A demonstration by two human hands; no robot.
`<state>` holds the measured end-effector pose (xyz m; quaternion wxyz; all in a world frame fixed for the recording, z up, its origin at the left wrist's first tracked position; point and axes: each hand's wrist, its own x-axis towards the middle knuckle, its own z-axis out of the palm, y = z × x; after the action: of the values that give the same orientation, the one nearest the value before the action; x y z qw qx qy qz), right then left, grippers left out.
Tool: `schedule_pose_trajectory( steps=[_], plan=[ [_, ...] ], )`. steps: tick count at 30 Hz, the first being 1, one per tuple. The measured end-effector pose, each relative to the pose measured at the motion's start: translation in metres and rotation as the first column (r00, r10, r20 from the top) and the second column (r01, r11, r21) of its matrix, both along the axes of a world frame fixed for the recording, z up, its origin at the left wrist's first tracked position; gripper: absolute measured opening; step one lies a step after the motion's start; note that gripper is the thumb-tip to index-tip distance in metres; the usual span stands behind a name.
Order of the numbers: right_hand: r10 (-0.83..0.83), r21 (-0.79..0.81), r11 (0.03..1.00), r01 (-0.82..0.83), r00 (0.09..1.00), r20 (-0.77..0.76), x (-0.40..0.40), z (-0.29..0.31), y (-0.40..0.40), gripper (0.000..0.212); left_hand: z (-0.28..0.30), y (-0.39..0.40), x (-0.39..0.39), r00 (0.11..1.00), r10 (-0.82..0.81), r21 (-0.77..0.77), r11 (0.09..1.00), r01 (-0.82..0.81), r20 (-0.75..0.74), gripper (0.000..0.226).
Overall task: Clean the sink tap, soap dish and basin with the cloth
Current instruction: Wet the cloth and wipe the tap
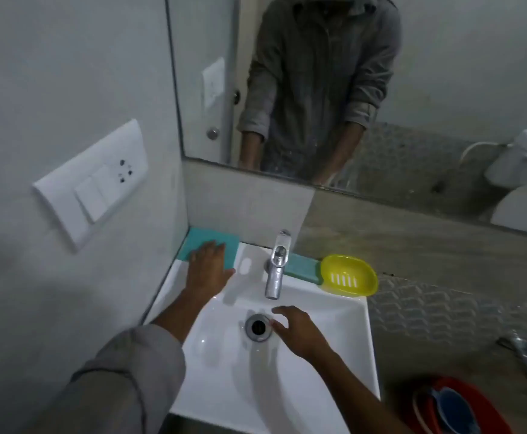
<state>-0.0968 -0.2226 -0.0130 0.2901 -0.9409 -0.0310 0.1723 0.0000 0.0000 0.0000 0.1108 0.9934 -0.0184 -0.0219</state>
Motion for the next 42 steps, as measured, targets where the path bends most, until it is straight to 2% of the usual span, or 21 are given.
schedule_pose_trajectory(
  steps=[5, 7, 10, 12, 16, 18, 20, 22, 24, 25, 26, 27, 28, 29, 31, 33, 35, 37, 39, 40, 42],
  plan=[
    [-0.19, 0.177, 0.97, 0.165, 0.972, 0.136, 0.003, 0.004, 0.007, 0.02, -0.008, 0.004, 0.01, 1.0, 0.015, 0.081, 0.997, -0.017, 0.025, 0.072],
    [-0.299, 0.259, 0.938, 0.231, 0.916, 0.266, 0.0, 0.007, 0.0, 0.018, -0.008, -0.002, 0.008, 1.0, 0.009, 0.078, 0.997, -0.009, 0.0, 0.073],
    [-0.363, 0.268, 0.927, 0.264, 0.813, 0.455, -0.003, 0.017, -0.02, 0.022, -0.007, -0.003, 0.008, 0.999, 0.003, 0.072, 0.997, 0.0, -0.046, 0.072],
    [-0.397, 0.305, 0.911, 0.277, 0.785, 0.475, 0.002, 0.022, -0.034, 0.022, -0.005, -0.001, 0.007, 1.0, -0.005, 0.083, 0.997, 0.006, -0.017, 0.065],
    [-0.414, 0.35, 0.896, 0.272, 0.798, 0.438, 0.008, 0.023, -0.041, 0.024, 0.0, 0.007, 0.008, 0.993, 0.019, 0.098, 0.995, -0.031, 0.114, 0.04],
    [-0.406, 0.371, 0.893, 0.256, 0.815, 0.414, 0.005, 0.02, -0.036, 0.025, 0.004, 0.005, 0.004, 0.988, 0.087, 0.032, 0.995, -0.092, 0.128, 0.034],
    [-0.414, 0.413, 0.873, 0.258, 0.839, 0.353, 0.0, 0.018, -0.029, 0.025, 0.011, 0.001, -0.002, 0.98, 0.169, -0.095, 0.983, -0.159, 0.103, 0.032],
    [-0.451, 0.491, 0.818, 0.299, 0.863, 0.226, -0.007, 0.018, -0.022, 0.024, 0.022, -0.005, -0.012, 0.972, 0.227, -0.23, 0.951, -0.208, 0.061, 0.029],
    [-0.477, 0.568, 0.724, 0.392, 0.879, 0.001, -0.014, 0.016, -0.013, 0.019, 0.035, -0.012, -0.028, 0.966, 0.257, -0.376, 0.895, -0.24, -0.005, 0.022],
    [-0.462, 0.605, 0.644, 0.468, 0.869, -0.18, -0.017, 0.016, -0.009, 0.015, 0.04, -0.017, -0.039, 0.963, 0.262, -0.456, 0.851, -0.26, -0.061, 0.018],
    [-0.402, 0.635, 0.537, 0.556, 0.83, -0.386, -0.019, 0.016, -0.003, 0.015, 0.041, -0.021, -0.052, 0.954, 0.256, -0.569, 0.767, -0.298, -0.155, 0.014],
    [-0.29, 0.644, 0.419, 0.641, 0.766, -0.574, -0.02, 0.016, 0.004, 0.02, 0.044, -0.028, -0.065, 0.933, 0.219, -0.687, 0.632, -0.358, -0.285, 0.011],
    [-0.158, 0.63, 0.306, 0.714, 0.691, -0.705, -0.023, 0.014, 0.011, 0.026, 0.044, -0.034, -0.079, 0.894, 0.123, -0.762, 0.481, -0.433, -0.431, 0.011],
    [-0.047, 0.614, 0.216, 0.759, 0.636, -0.77, -0.023, 0.013, 0.017, 0.035, 0.044, -0.039, -0.09, 0.844, 0.017, -0.778, 0.378, -0.501, -0.536, 0.013],
    [0.062, 0.594, 0.082, 0.8, 0.591, -0.804, -0.021, 0.007, 0.029, 0.046, 0.038, -0.045, -0.103, 0.785, -0.038, -0.72, 0.43, -0.545, -0.618, 0.018],
    [0.078, 0.579, 0.006, 0.815, 0.577, -0.813, -0.018, 0.005, 0.036, 0.046, 0.037, -0.046, -0.103, 0.809, 0.099, -0.67, 0.508, -0.541, -0.579, 0.018],
    [0.069, 0.566, -0.013, 0.825, 0.565, -0.822, -0.014, 0.004, 0.037, 0.045, 0.046, -0.044, -0.09, 0.878, 0.282, -0.651, 0.591, -0.476, -0.386, 0.029],
    [0.042, 0.548, 0.009, 0.836, 0.547, -0.836, -0.009, 0.001, 0.034, 0.043, 0.066, -0.044, -0.074, 0.919, 0.331, -0.691, 0.615, -0.381, -0.212, 0.044],
    [0.005, 0.533, 0.03, 0.846, 0.533, -0.846, -0.003, -0.001, 0.032, 0.041, 0.085, -0.057, -0.056, 0.942, 0.277, -0.749, 0.581, -0.32, -0.188, 0.056],
    [-0.014, 0.527, 0.035, 0.849, 0.528, -0.849, 0.001, -0.003, 0.031, 0.04, 0.093, -0.069, -0.05, 0.955, 0.216, -0.749, 0.594, -0.293, -0.203, 0.063],
    [-0.044, 0.538, 0.041, 0.842, 0.539, -0.841, 0.007, -0.004, 0.031, 0.039, 0.103, -0.1, -0.049, 0.965, 0.052, -0.691, 0.689, -0.221, -0.257, 0.078]
  ],
)
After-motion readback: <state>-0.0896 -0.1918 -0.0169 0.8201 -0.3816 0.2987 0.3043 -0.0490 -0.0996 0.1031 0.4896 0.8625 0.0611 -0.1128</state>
